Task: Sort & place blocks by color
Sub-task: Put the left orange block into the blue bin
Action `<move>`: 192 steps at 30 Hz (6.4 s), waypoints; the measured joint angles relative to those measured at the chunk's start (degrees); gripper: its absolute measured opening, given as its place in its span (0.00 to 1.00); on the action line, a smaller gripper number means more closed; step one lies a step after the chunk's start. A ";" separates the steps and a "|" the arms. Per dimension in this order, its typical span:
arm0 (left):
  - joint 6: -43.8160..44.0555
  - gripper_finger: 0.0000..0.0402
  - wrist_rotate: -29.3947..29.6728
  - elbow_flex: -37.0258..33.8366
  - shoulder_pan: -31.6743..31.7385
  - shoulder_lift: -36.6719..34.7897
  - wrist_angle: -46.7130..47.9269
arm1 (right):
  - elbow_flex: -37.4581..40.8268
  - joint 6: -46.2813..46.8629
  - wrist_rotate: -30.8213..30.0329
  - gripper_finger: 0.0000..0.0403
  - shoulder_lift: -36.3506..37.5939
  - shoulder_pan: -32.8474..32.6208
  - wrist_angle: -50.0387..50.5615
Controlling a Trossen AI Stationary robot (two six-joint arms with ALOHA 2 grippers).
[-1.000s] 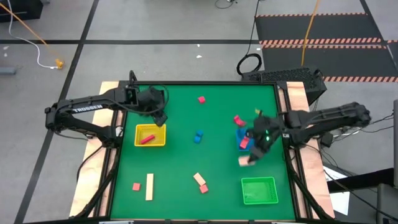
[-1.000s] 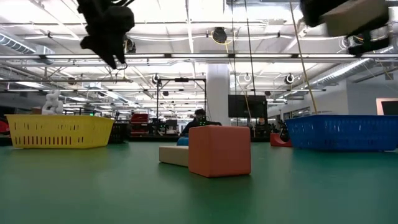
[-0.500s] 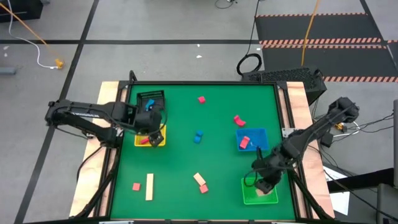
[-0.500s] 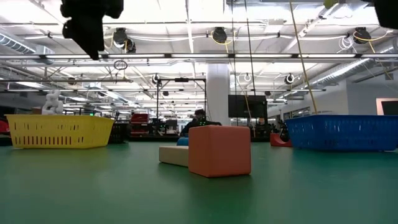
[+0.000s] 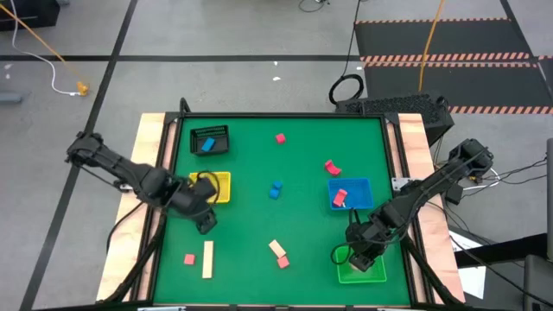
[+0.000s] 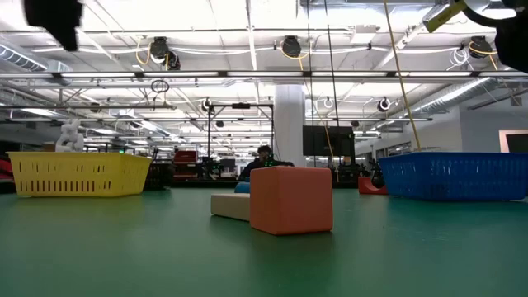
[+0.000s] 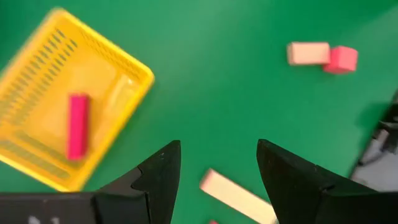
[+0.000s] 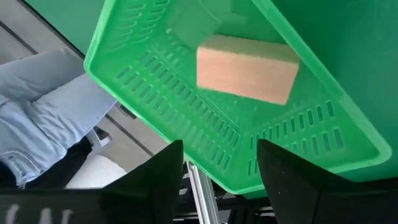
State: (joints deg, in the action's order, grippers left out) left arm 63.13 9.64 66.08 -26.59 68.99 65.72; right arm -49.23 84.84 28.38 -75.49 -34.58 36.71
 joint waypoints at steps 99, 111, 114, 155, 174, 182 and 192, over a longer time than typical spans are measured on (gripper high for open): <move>62.30 0.33 1.58 -8.13 -26.37 18.71 -5.63 | 0.00 -10.40 -10.58 0.54 6.70 12.21 -17.61; 11.70 0.33 20.19 -8.11 -11.99 15.69 -19.24 | 0.00 -6.06 -13.23 0.54 3.61 27.93 -35.18; -2.94 0.33 21.42 -8.07 -6.68 15.65 -26.86 | 0.00 -5.80 -12.31 0.54 2.07 29.68 -38.51; -39.48 0.33 9.32 -8.02 19.65 15.65 -55.46 | 0.00 -8.13 -34.30 0.54 -9.28 35.01 -58.55; -42.07 0.33 8.47 -8.04 21.86 16.71 -55.48 | -0.04 -7.74 -34.32 0.48 -12.47 35.01 -63.57; -43.91 0.33 7.92 -8.02 22.19 16.67 -57.97 | -0.04 -8.05 -34.32 0.41 -12.50 35.01 -63.36; -45.30 0.33 7.94 -8.02 22.23 16.67 -60.03 | -0.05 -9.08 -34.32 0.40 -12.47 35.03 -63.31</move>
State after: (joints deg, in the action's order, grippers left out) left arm 17.83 17.58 58.06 -4.36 85.67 5.69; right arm -49.29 75.75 -5.93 -87.96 0.45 -26.60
